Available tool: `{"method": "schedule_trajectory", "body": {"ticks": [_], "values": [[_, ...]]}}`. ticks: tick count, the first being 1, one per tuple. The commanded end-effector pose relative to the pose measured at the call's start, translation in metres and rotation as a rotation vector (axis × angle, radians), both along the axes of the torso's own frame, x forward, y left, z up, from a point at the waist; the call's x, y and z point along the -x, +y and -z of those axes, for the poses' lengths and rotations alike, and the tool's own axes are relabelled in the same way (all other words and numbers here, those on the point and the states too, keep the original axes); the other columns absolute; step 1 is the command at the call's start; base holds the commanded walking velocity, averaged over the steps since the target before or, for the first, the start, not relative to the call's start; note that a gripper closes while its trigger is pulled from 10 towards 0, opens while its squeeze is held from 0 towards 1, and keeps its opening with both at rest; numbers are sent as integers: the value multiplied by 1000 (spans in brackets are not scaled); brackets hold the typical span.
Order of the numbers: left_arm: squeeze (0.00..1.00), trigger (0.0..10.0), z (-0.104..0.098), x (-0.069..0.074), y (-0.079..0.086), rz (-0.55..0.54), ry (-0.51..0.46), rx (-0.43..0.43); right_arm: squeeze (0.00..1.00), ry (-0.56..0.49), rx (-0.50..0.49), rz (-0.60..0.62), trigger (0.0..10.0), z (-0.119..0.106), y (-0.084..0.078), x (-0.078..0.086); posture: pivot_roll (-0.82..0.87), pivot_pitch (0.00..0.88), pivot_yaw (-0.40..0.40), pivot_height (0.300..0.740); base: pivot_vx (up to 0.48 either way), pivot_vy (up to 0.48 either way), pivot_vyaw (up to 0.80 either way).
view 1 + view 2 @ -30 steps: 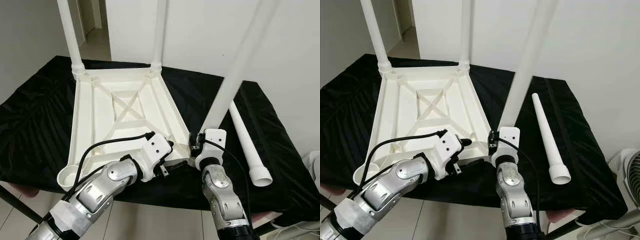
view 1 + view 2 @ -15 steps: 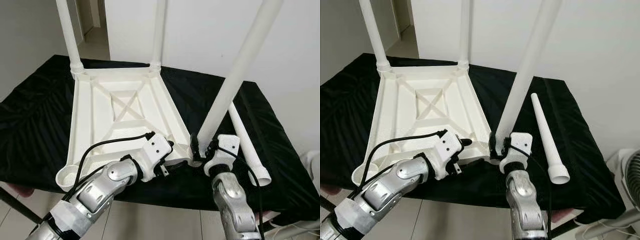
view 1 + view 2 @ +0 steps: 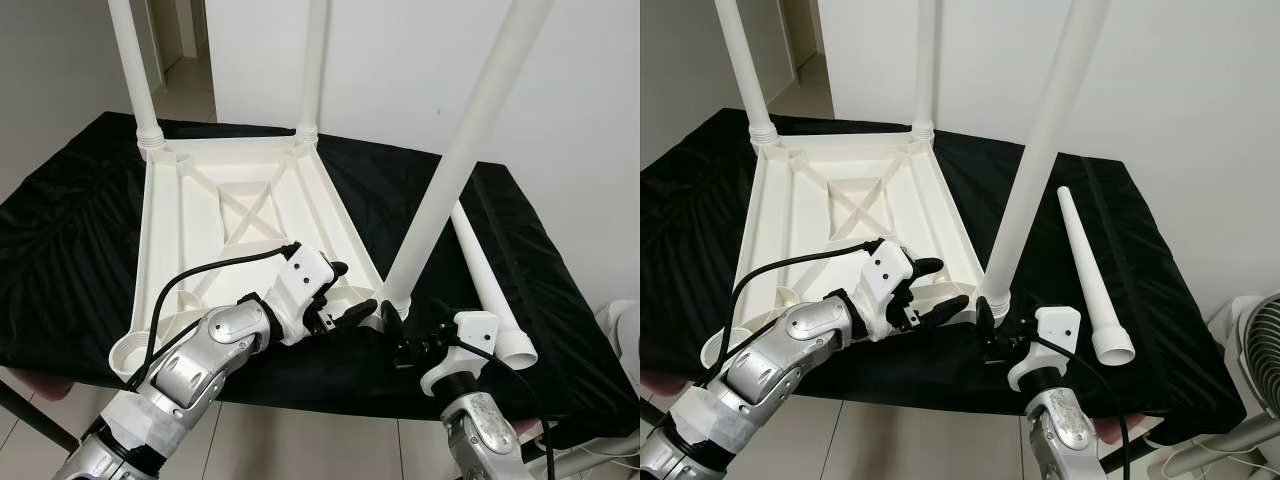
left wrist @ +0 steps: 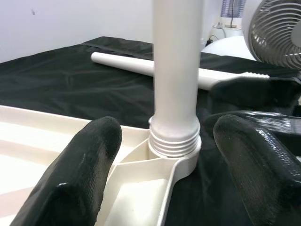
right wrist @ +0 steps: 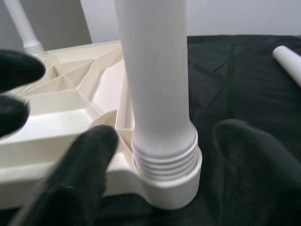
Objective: Building children table
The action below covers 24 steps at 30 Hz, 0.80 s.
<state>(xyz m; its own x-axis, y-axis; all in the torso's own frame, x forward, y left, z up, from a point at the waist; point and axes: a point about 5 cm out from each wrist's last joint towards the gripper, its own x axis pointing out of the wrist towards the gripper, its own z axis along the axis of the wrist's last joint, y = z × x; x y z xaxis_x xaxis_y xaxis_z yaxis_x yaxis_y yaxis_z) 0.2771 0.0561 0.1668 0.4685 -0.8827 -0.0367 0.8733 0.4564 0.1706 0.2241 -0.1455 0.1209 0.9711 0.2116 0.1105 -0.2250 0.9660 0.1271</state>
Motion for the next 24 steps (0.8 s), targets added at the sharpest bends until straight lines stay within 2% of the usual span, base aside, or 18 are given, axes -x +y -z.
{"method": "schedule_trajectory", "body": {"ticks": [1,8,9,10,11,16,17,19,21,24], "values": [[0,10000,-4,-4,3,-15,-17,4,0,6,2,-17,0,2,0,2,-85,0,-74,740,0,0,0],[0,10000,-7,-11,10,-64,-44,1,0,29,6,-140,0,5,11,3,-70,0,-82,740,0,0,0],[0,10000,-8,-13,13,-79,-55,0,0,32,12,-176,5451,5,14,2,-69,0,-81,740,0,0,0],[0,10000,-8,-13,13,-79,-55,0,0,32,12,-176,5451,5,14,2,-69,0,-81,740,0,0,0],[0,10000,-8,-15,14,-98,-68,-5,0,31,23,-200,10000,5,16,-1,-68,0,-80,740,0,0,0],[0,10000,-3,-26,21,-184,-92,-67,0,27,28,-224,10000,2,15,-14,-57,0,-83,740,0,0,0],[0,10000,2,-31,24,-227,-69,-97,0,9,43,-238,10000,-3,14,-23,-55,0,-81,740,0,0,0],[0,10000,5,-33,25,-246,-54,-112,0,2,49,-247,10000,-4,13,-27,-55,0,-81,740,0,0,0],[0,10000,12,-35,26,-262,-75,-199,0,-12,71,-254,10000,-8,10,-34,-55,0,-85,740,0,0,0],[0,10000,16,-35,25,-260,-65,-225,0,-14,77,-250,10000,-9,6,-38,-54,0,-87,740,0,0,0]]}}
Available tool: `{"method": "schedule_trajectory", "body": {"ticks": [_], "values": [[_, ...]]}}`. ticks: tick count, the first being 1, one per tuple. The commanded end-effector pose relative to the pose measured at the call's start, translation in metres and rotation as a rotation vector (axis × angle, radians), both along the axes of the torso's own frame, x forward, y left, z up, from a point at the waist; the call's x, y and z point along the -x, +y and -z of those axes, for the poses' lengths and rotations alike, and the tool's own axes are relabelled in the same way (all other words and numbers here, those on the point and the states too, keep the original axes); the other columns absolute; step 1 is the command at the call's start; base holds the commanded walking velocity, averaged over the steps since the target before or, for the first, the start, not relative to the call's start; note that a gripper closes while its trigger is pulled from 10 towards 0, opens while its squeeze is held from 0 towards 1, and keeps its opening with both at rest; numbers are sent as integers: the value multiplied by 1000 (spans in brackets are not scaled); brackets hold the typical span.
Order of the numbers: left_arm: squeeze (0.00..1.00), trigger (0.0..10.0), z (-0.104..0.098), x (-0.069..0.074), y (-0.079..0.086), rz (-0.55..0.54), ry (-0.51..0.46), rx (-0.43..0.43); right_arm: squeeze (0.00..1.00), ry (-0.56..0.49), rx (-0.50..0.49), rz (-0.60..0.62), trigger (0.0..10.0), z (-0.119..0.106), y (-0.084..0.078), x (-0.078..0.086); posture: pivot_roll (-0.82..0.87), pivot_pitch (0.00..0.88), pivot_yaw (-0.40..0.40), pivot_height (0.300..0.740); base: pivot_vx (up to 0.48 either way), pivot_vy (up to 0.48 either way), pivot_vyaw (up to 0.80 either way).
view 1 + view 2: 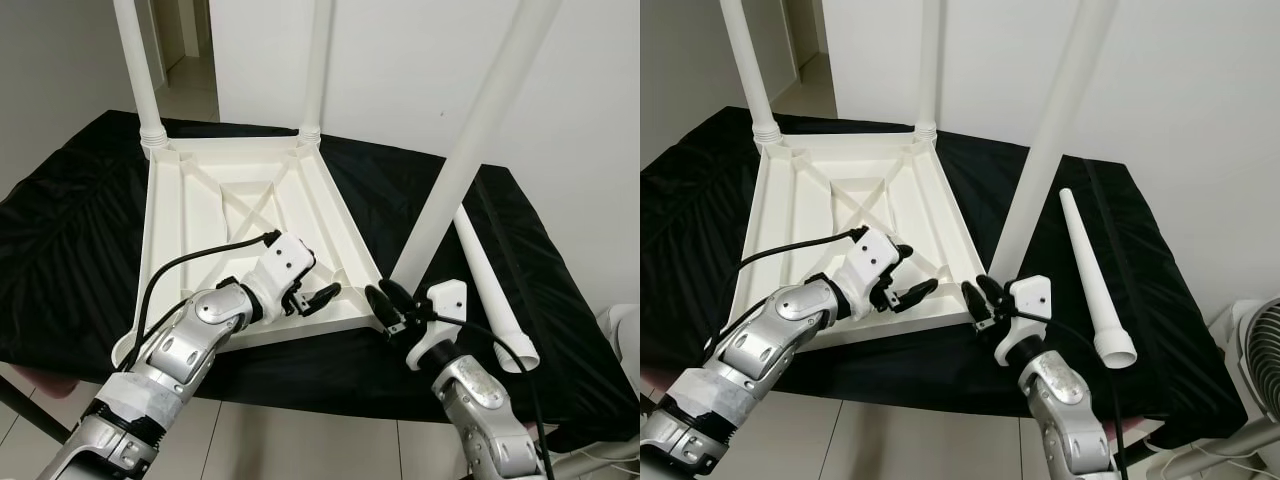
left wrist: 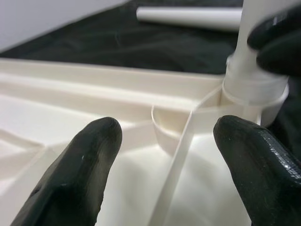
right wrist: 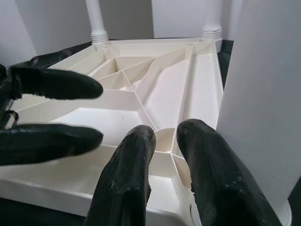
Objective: Building children table
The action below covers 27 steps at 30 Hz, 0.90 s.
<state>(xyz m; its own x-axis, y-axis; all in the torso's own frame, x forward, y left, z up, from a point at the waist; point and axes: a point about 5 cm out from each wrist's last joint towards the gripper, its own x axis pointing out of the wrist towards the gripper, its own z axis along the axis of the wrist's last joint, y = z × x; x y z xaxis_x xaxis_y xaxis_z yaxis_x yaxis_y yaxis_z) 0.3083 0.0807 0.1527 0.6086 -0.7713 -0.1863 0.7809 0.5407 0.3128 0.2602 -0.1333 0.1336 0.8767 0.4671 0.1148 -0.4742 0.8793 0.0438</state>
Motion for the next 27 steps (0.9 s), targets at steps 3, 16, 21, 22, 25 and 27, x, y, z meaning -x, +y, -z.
{"method": "schedule_trajectory", "body": {"ticks": [3,16,21,22,25,27], "values": [[0,10000,3,-4,0,-97,-23,-20,0,18,2,16,10000,3,-7,-3,-54,0,-87,740,0,0,0],[0,10000,32,-17,18,-281,123,-181,0,11,10,102,10000,2,-27,-12,-59,0,-87,740,0,0,0],[0,10000,36,-23,24,-344,149,-207,0,1,-1,79,10000,0,-23,-12,-62,0,-81,740,0,0,0],[0,10000,37,-26,25,-371,164,-208,0,0,-4,77,10000,0,-22,-11,-62,0,-79,740,0,0,0],[0,10000,37,-29,27,-406,177,-214,0,1,-5,79,10000,1,-21,-11,-64,0,-77,740,0,0,0],[0,10000,41,-33,29,-465,218,-226,0,2,-11,83,10000,2,-19,-10,-68,0,-74,740,0,0,0]]}}
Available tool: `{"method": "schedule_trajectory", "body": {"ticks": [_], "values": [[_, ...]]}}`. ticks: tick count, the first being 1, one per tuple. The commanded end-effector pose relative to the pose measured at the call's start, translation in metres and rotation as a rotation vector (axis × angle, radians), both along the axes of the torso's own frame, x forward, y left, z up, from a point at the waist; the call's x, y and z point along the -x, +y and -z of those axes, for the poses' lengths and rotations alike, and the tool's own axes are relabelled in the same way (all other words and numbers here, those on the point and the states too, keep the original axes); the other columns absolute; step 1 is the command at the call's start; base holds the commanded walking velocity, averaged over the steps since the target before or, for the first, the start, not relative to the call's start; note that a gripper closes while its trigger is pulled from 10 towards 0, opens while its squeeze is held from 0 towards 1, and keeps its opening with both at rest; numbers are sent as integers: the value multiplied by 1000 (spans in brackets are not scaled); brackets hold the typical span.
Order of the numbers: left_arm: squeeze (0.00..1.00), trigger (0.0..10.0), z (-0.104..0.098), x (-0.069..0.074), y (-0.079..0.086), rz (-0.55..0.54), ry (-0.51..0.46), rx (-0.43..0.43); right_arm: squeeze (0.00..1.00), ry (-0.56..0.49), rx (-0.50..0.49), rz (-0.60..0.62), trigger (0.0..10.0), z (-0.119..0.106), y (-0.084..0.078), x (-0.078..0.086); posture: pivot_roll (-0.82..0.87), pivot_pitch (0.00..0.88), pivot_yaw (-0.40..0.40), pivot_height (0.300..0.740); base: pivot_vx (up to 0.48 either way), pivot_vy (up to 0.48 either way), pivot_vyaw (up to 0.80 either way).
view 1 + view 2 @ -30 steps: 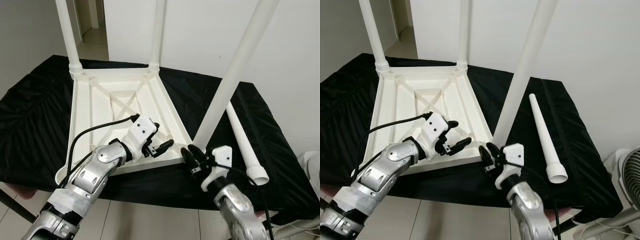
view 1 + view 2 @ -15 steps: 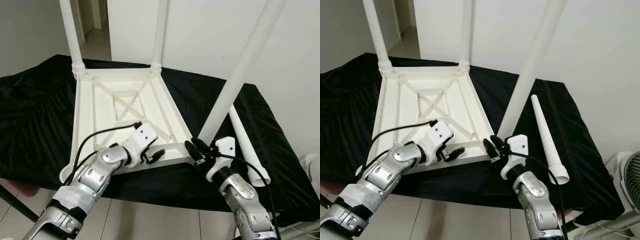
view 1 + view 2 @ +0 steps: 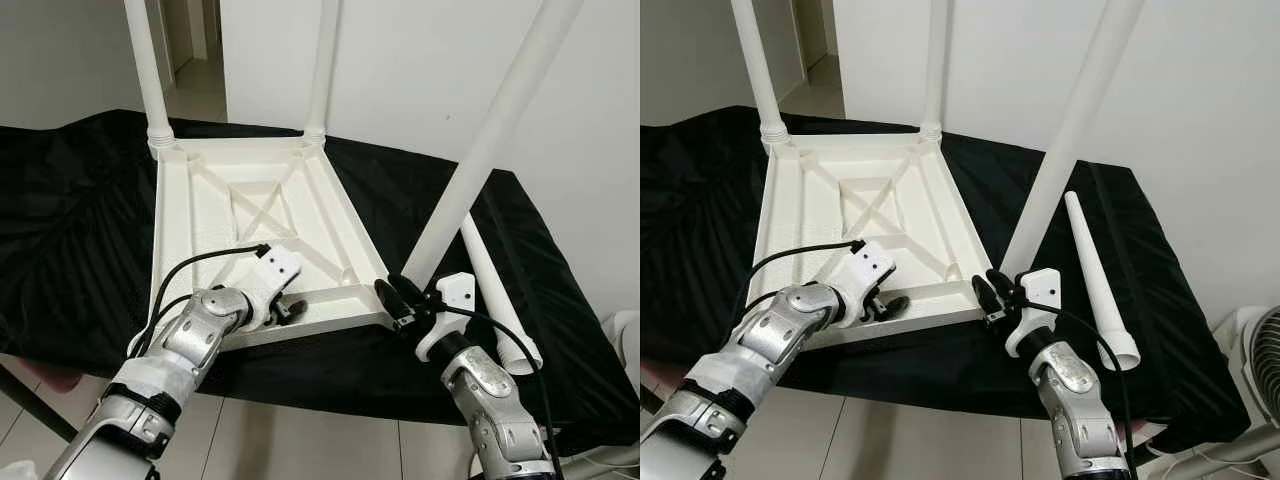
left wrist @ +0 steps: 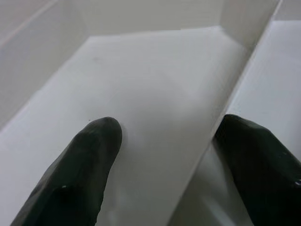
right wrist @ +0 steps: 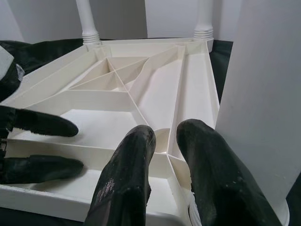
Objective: Building children table
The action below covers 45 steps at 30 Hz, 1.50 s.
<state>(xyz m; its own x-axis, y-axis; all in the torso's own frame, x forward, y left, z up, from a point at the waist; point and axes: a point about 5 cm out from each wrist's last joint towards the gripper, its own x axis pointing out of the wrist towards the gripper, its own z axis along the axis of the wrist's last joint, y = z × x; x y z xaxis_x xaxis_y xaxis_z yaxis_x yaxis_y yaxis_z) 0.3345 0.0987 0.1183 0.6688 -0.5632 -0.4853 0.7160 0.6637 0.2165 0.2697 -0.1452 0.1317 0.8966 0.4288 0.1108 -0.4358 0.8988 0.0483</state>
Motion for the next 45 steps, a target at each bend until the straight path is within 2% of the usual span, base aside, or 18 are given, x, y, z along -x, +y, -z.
{"method": "schedule_trajectory", "body": {"ticks": [1,8,9,10,11,12,22,31,32,33,36,37,38,40,42,43,44,45], "values": [[0,10000,7,-8,11,-233,-58,-93,0,-4,-11,40,10000,0,-6,-1,-69,0,-73,740,0,0,0],[0,10000,4,-17,12,-325,-23,-83,0,-11,-18,33,10000,-1,-2,-1,-69,0,-69,740,0,0,0],[0,4902,2,-19,11,-336,-24,-79,0,-12,-19,33,10000,-1,-2,-2,-69,0,-69,740,0,0,0],[0,4902,2,-19,11,-336,-24,-79,0,-12,-19,33,10000,-1,-2,-2,-69,0,-69,740,0,0,0],[0,3961,-1,-21,10,-344,-36,-65,0,-14,-19,31,10000,-1,-1,-2,-70,0,-66,740,0,0,0],[0,0,-3,-22,9,-340,-42,-53,0,-15,-20,30,10000,-1,0,-2,-72,0,-63,740,0,0,0],[0,0,-3,-15,-1,-316,-46,-38,0,-13,-27,32,10000,1,4,-2,-70,0,-60,740,0,0,0],[0,0,-8,-20,-4,-353,-97,-12,0,-18,-25,32,10000,0,4,-3,-71,0,-61,740,0,0,0],[0,10000,-14,-19,-15,-267,-138,18,0,-20,-24,32,10000,0,4,-3,-71,0,-66,740,0,0,0],[0,10000,-14,-19,-15,-267,-138,18,0,-20,-24,32,10000,0,4,-3,-71,0,-66,740,0,0,0],[0,10000,-24,-13,-31,-131,-193,79,0,-21,-23,32,10000,0,4,-3,-70,0,-67,740,0,0,0],[1000,10000,-29,-7,-38,-81,-191,155,0,-21,-20,34,10000,0,3,-3,-69,0,-67,740,0,0,0],[1000,10000,-32,-4,-42,-57,-185,206,0,-21,-19,36,10000,0,3,-3,-69,0,-67,740,0,0,0],[1000,10000,-32,-4,-42,-57,-185,206,0,-21,-19,36,10000,0,3,-3,-69,0,-67,740,0,0,0],[1000,10000,-41,5,-50,47,-225,259,0,-20,-19,41,10000,1,2,-3,-67,0,-66,740,0,0,0],[875,10000,-46,10,-52,95,-270,264,0,-17,-20,45,10000,2,2,-3,-67,0,-66,740,0,0,0],[875,10000,-50,13,-53,126,-301,268,0,-16,-20,48,10000,2,2,-3,-64,0,-64,740,0,0,0],[0,10000,-52,16,-53,143,-310,277,0,-13,-21,50,10000,3,2,-3,-64,0,-63,740,0,0,0]]}}
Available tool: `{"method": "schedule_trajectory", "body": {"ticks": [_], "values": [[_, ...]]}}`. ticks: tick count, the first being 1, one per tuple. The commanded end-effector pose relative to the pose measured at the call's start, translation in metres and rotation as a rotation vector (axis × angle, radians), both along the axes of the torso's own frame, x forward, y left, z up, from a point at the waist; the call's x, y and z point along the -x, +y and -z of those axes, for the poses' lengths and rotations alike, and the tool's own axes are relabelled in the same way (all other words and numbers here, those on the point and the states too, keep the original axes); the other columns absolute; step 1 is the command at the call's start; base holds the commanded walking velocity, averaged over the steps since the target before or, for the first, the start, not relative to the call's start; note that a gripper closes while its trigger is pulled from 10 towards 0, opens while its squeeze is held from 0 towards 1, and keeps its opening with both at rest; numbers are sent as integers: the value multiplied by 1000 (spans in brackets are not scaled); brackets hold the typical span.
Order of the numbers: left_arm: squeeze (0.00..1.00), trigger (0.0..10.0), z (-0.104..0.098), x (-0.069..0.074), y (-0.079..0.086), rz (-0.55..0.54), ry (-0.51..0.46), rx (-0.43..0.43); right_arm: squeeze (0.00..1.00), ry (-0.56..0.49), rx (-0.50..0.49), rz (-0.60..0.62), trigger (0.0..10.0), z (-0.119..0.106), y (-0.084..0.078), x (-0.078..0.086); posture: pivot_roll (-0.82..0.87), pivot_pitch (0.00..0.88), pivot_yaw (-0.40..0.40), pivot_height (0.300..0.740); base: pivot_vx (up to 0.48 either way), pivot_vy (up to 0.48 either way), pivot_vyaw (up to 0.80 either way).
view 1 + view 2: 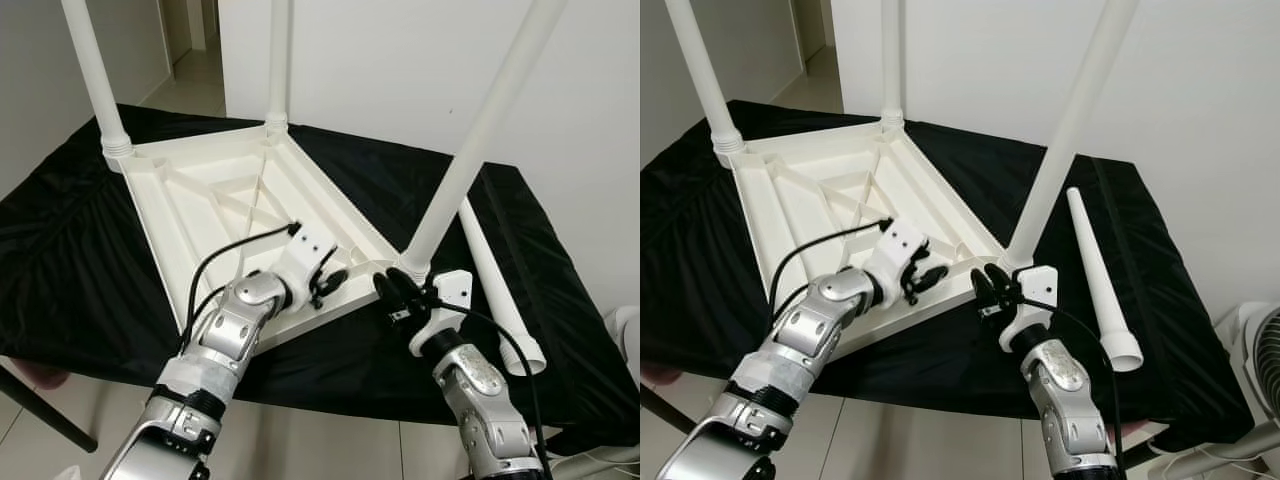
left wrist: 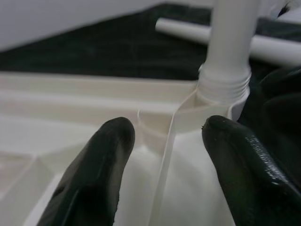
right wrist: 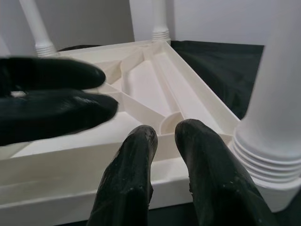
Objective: Building children table
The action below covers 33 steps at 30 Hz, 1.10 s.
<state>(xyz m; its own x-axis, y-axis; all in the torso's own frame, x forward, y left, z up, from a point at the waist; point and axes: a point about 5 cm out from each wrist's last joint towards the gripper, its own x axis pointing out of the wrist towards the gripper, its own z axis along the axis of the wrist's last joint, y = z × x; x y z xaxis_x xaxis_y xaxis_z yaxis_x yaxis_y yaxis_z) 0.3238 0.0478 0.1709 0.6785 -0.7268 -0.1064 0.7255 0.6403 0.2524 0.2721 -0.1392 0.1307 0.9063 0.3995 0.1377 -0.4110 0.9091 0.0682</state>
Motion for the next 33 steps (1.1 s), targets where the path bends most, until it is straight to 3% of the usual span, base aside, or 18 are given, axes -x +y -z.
{"method": "schedule_trajectory", "body": {"ticks": [1,7,14,16,18,20,22,33], "values": [[0,10000,1,5,-2,21,-18,3,0,4,8,21,10000,2,-4,0,-64,0,-63,740,0,0,0],[0,10000,-9,17,5,114,-43,86,0,15,1,30,10000,6,-2,1,-57,0,-63,740,0,0,0],[0,10000,-4,37,17,253,-18,88,0,22,-8,32,10000,8,0,1,-50,0,-68,740,0,0,0],[0,10000,3,47,24,336,37,44,0,21,-11,27,10000,7,1,0,-47,0,-72,740,0,0,0],[0,10000,3,47,24,336,37,44,0,21,-11,27,10000,7,1,0,-47,0,-72,740,0,0,0],[0,10000,16,58,34,412,157,-12,0,19,-7,23,10000,7,1,-1,-46,0,-73,740,0,0,0],[0,10000,23,65,41,442,207,-52,0,16,-2,23,10000,6,0,-2,-43,0,-75,740,0,0,0],[0,10000,32,71,61,419,252,-140,0,9,1,12,10000,4,-1,-7,-27,0,-93,740,0,0,0]]}}
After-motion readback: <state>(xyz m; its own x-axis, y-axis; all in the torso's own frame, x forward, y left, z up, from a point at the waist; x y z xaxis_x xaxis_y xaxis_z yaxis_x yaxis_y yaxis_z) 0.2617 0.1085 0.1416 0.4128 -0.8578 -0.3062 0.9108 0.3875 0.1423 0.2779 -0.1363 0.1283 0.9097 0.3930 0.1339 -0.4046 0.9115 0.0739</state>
